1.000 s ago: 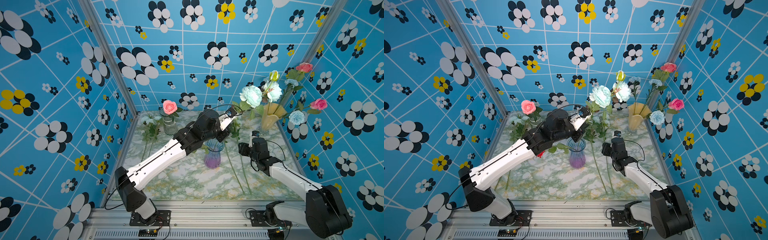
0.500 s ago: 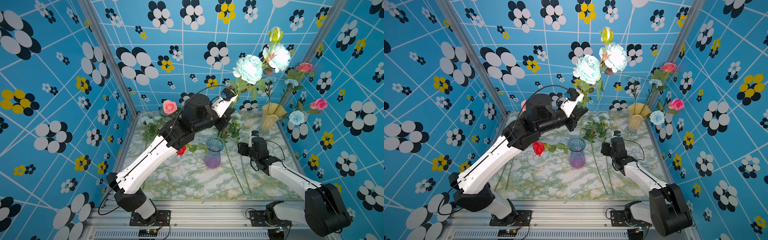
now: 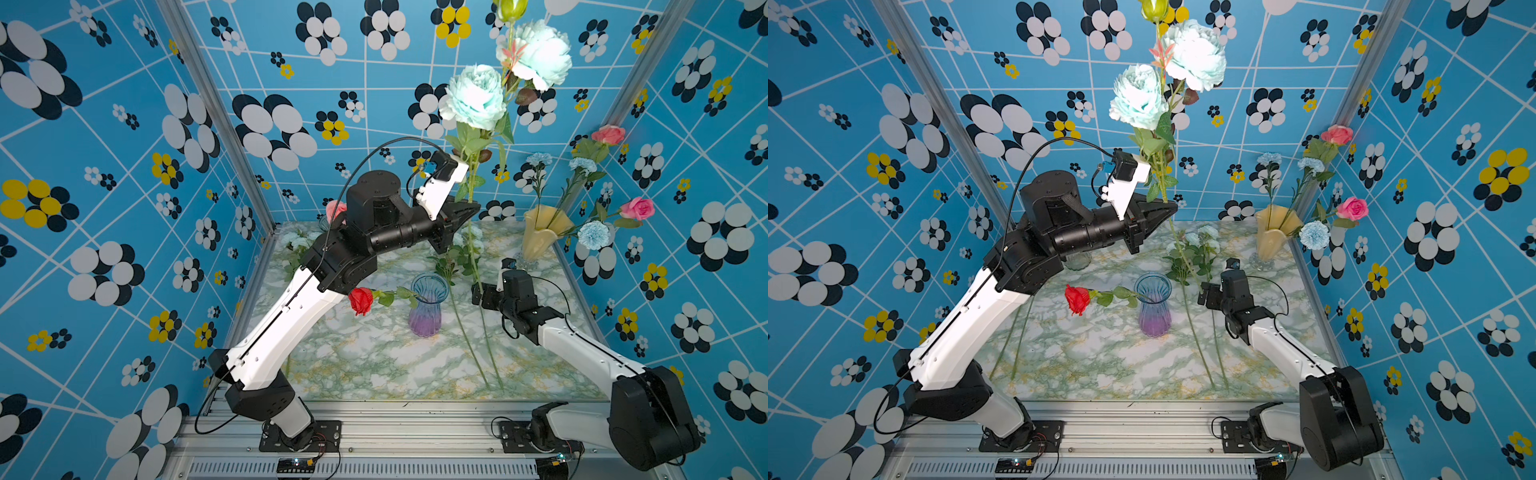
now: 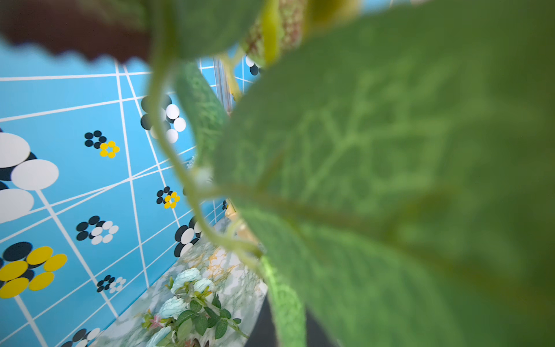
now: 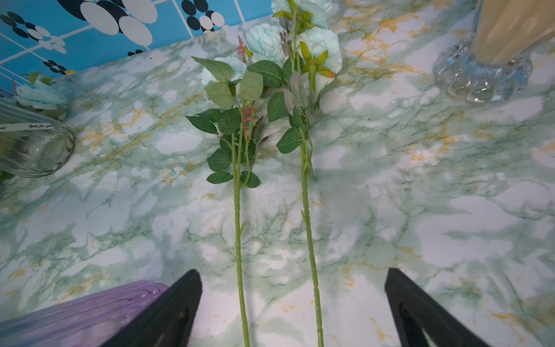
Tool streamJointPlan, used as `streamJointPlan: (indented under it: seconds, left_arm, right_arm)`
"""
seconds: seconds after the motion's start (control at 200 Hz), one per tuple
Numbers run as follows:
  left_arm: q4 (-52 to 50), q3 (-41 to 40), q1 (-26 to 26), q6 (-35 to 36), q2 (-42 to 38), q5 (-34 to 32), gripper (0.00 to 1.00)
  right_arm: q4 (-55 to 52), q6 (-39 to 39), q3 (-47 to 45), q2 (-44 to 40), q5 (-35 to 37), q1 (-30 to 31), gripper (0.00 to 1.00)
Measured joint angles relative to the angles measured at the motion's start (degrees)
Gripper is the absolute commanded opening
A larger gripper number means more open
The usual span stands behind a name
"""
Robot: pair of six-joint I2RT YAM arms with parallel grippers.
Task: Pick out blue flowers from the vase
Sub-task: Pick up the flower from the vase.
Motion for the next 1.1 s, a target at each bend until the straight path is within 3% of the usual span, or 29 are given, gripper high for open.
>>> streamJointPlan:
  seconds: [0.225,0.33,0.64,0.959,1.099]
  left_arm:
    - [0.0,0.0,1.7,-3.8,3.2,4.2,0.00]
    - [-0.1,0.0,2.4,-5.7,5.0,5.0,0.00]
    - [-0.6,0.0,3.7,-10.5,10.1,7.7,0.00]
    - [0.4,-3.4,4.9,-15.2,12.4,10.9,0.00]
    - [2.2,-6.6,4.9,-17.1,12.4,11.9,0.00]
  right_arm:
    - [-13.0,-1.8,9.0,-10.6,0.4,-4.8,0.96]
    - [-18.0,-2.3,15.3,-14.6,-1.7,-7.1,0.91]
    - [-32.2,-5.4,30.4,-15.8,-20.1,-7.2,0.79]
    - [-35.8,-7.5,32.6,-16.4,-38.3,-7.2,0.66]
    - [-35.6,-7.5,32.5,-16.9,-42.8,-7.2,0.58]
